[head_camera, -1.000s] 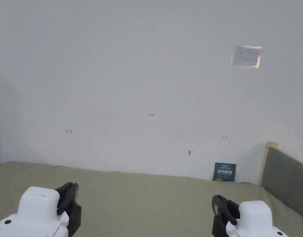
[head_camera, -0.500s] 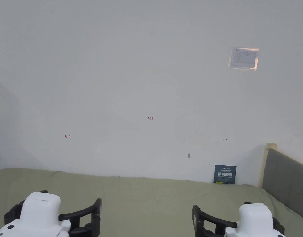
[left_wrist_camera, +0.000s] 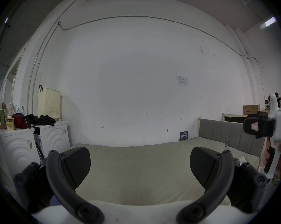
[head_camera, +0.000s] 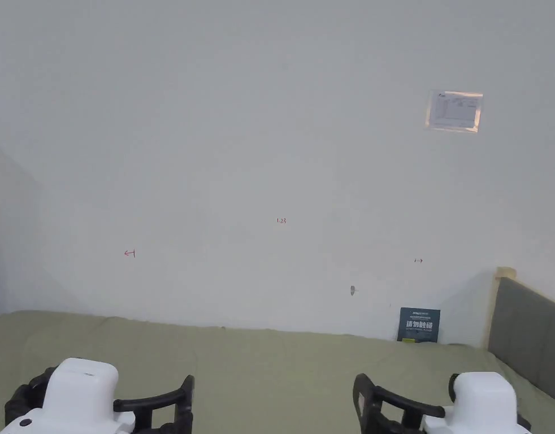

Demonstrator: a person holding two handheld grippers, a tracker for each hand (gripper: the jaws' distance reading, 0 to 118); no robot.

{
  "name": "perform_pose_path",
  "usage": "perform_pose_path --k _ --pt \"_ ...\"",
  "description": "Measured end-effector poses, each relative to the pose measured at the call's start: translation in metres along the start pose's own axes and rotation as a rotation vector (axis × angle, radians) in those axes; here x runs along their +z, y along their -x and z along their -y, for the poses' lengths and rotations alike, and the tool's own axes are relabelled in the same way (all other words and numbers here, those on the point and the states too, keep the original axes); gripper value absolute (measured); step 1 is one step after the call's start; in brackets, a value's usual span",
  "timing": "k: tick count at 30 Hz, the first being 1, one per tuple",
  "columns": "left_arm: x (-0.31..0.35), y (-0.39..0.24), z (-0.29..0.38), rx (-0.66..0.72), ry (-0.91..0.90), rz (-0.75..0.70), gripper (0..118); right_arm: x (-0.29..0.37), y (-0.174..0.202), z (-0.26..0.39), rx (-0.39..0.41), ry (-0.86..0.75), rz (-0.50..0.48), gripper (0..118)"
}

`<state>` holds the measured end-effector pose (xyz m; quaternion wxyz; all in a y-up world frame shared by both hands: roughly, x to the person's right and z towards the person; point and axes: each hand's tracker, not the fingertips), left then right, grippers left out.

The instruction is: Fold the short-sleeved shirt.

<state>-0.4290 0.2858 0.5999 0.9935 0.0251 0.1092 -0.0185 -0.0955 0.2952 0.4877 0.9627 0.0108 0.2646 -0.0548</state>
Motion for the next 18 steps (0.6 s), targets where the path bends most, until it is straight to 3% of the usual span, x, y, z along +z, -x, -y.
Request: perform_pose_path --k 1,3,5,13,18 --pt "0.0 0.0 0.0 0.002 -0.002 0.0 118 0.0 0.0 -0.003 -0.045 0.015 0.059 118" --pt "0.0 0.002 0.0 0.015 -0.003 -0.002 118 -0.002 0.002 -0.007 -0.027 0.074 0.158 118" --pt "0.001 0.003 0.0 0.021 -0.001 0.002 118 -0.002 0.004 -0.005 0.041 0.078 0.156 118" --pt "0.005 0.001 0.002 0.015 0.006 -0.006 118 -0.007 0.014 0.011 0.07 0.106 0.179 118" --pt "0.005 0.003 0.003 0.015 0.011 -0.005 118 -0.01 0.004 0.011 0.002 0.081 0.147 118"
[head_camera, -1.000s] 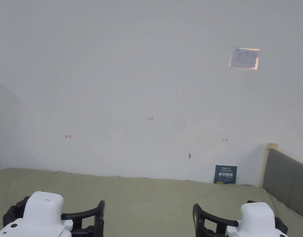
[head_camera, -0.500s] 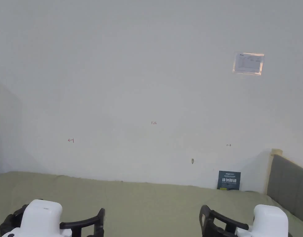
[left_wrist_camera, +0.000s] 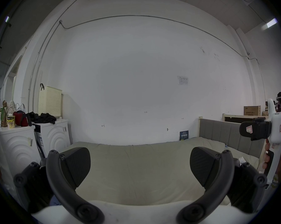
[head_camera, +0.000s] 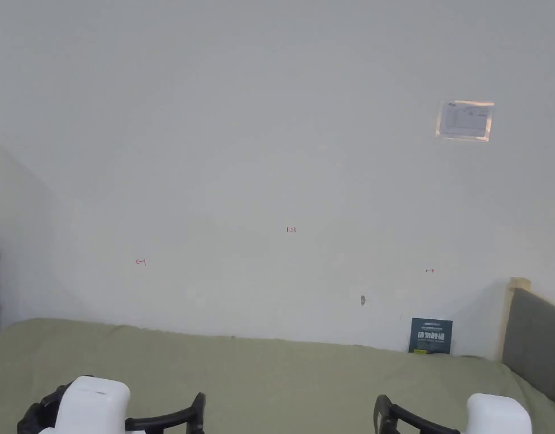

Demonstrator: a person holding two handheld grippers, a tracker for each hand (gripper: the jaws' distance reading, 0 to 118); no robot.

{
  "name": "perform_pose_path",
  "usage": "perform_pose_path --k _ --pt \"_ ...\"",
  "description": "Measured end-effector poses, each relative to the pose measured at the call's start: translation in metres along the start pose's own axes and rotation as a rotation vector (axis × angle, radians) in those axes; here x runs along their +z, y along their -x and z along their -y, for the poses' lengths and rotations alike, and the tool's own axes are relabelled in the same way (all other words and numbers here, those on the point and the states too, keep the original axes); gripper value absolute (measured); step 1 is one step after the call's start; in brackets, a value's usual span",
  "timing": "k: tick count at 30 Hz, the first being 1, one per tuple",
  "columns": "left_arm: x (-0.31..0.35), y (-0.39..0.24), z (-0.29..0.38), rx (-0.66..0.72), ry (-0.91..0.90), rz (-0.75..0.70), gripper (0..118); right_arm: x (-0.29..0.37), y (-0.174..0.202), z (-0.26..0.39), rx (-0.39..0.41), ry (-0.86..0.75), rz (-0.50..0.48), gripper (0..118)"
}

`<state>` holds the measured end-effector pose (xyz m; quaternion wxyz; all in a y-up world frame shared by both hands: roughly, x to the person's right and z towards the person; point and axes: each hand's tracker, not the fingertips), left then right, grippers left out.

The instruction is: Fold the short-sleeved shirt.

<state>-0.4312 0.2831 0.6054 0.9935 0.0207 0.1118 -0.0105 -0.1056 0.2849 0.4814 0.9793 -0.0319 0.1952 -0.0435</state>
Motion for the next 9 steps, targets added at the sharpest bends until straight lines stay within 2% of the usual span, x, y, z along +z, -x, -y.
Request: perform_pose_path --k 4,6,9 --pt "-0.0003 0.0006 0.0005 0.002 0.003 -0.009 118 0.0036 0.0008 -0.005 0.025 0.032 -0.034 118" --pt "-0.0003 0.0 0.0023 0.006 0.001 -0.012 118 0.004 0.0036 -0.0011 0.029 0.015 -0.01 118" --pt "-0.0007 -0.0024 0.0045 0.003 0.003 -0.008 118 0.0053 0.005 0.0044 0.096 -0.027 0.005 118"
